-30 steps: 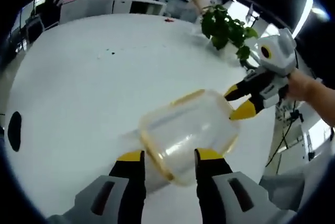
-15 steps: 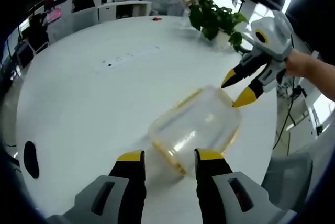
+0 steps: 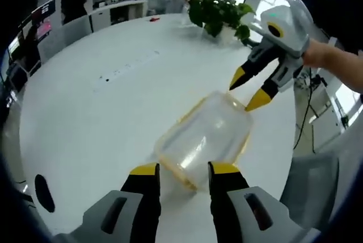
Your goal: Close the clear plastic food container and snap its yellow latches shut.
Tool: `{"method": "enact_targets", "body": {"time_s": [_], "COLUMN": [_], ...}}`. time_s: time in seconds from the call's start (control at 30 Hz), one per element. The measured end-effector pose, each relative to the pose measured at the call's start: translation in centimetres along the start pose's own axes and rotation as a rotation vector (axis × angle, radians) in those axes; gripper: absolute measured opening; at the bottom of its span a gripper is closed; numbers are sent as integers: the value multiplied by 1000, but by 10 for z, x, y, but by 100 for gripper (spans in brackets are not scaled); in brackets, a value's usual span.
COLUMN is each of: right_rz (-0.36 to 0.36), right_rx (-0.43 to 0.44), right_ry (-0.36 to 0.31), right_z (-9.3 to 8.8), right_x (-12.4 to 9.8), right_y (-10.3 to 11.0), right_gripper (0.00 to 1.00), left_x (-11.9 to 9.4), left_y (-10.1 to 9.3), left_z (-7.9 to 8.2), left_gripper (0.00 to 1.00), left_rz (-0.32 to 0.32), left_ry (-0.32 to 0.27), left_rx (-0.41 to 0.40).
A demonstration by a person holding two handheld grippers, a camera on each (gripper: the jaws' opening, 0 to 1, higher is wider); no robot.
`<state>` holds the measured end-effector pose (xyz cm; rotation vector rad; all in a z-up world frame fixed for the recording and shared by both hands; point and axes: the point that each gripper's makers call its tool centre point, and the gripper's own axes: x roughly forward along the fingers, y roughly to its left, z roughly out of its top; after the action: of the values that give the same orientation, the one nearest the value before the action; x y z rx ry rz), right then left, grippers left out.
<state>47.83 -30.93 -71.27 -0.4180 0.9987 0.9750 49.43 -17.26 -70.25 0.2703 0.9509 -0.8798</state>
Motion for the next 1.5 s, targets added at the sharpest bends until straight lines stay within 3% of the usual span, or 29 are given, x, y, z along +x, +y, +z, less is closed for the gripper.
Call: {"method": "enact_targets", "body": {"time_s": [0.4, 0.57, 0.93, 1.5], "right_rz": [8, 4, 29, 62], "right_rx": [-141, -216, -308, -362], "right_ry": [56, 77, 76, 68], "right_z": [-4, -3, 5, 10], "right_x": [-2, -2, -1, 6], "right_y": [3, 4, 10, 15], "right_gripper": [29, 30, 29, 30], "left_x": [-1, -2, 1, 12], "left_y": [-2, -8, -16, -21], "left_z": [-3, -1, 6, 12], "left_gripper": [32, 33, 32, 31], "left_rz": [-18, -57, -93, -115], "left_ry": [62, 74, 97, 105], "left_rx": [170, 222, 361, 450]}}
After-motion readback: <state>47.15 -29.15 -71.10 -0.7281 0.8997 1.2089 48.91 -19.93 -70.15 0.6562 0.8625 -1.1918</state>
